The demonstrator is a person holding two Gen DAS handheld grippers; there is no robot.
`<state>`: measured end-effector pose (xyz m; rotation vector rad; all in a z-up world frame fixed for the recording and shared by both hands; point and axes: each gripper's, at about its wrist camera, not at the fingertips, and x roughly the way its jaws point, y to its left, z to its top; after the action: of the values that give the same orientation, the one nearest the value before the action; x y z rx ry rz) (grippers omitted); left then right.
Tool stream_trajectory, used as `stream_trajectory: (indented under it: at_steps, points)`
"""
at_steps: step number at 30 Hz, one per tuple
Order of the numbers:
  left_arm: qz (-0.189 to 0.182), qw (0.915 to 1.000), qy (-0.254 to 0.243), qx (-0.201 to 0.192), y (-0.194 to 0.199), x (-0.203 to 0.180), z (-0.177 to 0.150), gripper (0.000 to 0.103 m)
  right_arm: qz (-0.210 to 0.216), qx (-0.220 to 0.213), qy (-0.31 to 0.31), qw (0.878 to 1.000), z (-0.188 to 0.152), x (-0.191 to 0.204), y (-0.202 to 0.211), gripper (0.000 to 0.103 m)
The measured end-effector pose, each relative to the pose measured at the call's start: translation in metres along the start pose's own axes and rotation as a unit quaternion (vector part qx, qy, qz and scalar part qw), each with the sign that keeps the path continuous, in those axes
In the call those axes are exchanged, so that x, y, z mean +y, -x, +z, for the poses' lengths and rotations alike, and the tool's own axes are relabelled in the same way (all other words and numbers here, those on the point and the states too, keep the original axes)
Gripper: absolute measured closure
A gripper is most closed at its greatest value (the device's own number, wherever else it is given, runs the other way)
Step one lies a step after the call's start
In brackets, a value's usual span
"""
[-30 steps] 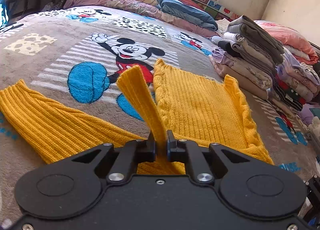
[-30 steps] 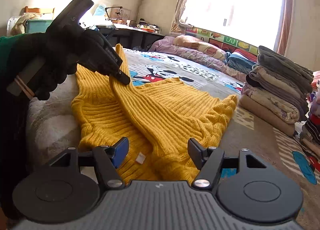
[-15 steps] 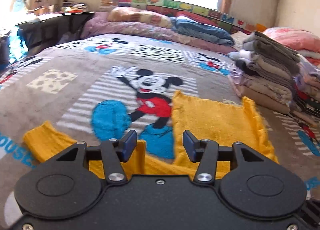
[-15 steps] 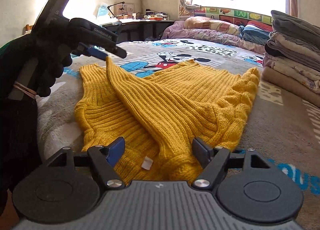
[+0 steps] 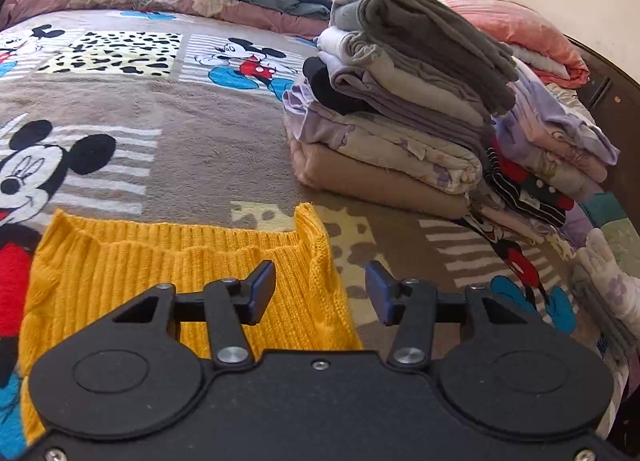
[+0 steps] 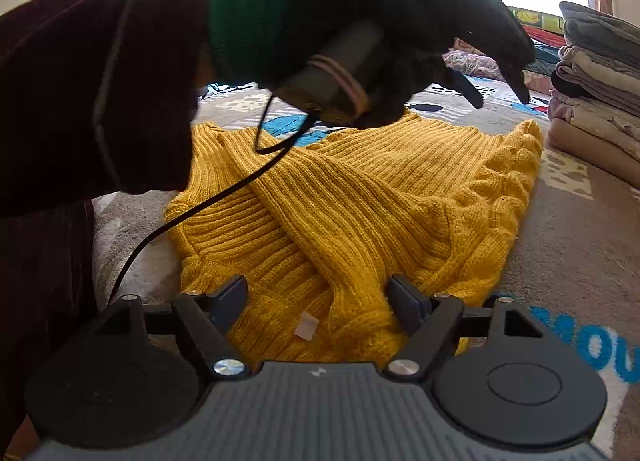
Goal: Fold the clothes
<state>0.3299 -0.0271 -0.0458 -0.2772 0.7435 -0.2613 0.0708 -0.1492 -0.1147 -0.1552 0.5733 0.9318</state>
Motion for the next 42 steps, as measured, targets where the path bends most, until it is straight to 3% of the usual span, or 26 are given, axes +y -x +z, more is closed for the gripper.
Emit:
stream_trajectory:
  at_steps: [2, 5, 8, 11, 16, 21, 27, 32, 35, 36, 39, 42]
  points:
    - [0.000, 0.9999, 0.000, 0.013, -0.017, 0.001, 0.004, 0.060, 0.003, 0.001, -0.002, 1.000, 0.000, 0.000, 0.001, 0.025]
    - [0.003, 0.9996, 0.010, 0.026, -0.033, 0.009, 0.006, 0.097, 0.011, 0.003, -0.007, 1.000, 0.001, -0.002, 0.003, 0.025]
    - [-0.021, 0.9968, 0.077, 0.000, -0.028, 0.035, -0.002, 0.097, 0.021, 0.006, -0.011, 1.000, 0.002, -0.006, 0.004, 0.025]
    - [-0.008, 0.9958, 0.091, 0.000, -0.038, 0.047, -0.009, 0.097, 0.029, 0.008, -0.016, 0.999, 0.004, -0.010, 0.002, 0.025]
    - [0.016, 0.9960, 0.087, 0.015, -0.044, 0.048, -0.010, 0.094, 0.035, 0.008, -0.018, 0.999, 0.003, -0.012, 0.003, 0.025]
    - [0.051, 0.9976, 0.042, 0.021, -0.046, 0.033, -0.011, 0.093, 0.039, 0.008, -0.016, 0.999, 0.004, -0.012, 0.003, 0.020]
    - [0.020, 0.9956, 0.085, 0.034, -0.036, 0.041, 0.006, 0.087, 0.037, 0.007, -0.019, 0.999, 0.005, -0.012, 0.004, 0.018]
    - [0.017, 0.9963, 0.069, 0.049, -0.049, 0.035, 0.022, 0.083, 0.035, 0.004, -0.023, 0.999, 0.004, -0.013, 0.005, 0.018]
    - [0.013, 0.9962, 0.061, 0.061, -0.059, 0.034, 0.027, 0.083, 0.036, 0.005, -0.023, 0.999, 0.003, -0.013, 0.003, 0.018]
    - [0.018, 0.9964, 0.069, 0.046, -0.056, 0.035, 0.025, 0.097, 0.037, 0.005, -0.023, 0.999, 0.003, -0.013, 0.002, 0.018]
    - [0.037, 0.9948, 0.094, 0.010, -0.048, 0.040, 0.019, 0.097, 0.039, 0.004, -0.024, 0.999, 0.003, -0.013, 0.002, 0.017]
    - [0.055, 0.9952, 0.078, 0.019, -0.057, 0.042, 0.012, 0.096, 0.042, 0.003, -0.026, 0.999, 0.003, -0.015, 0.000, 0.014]
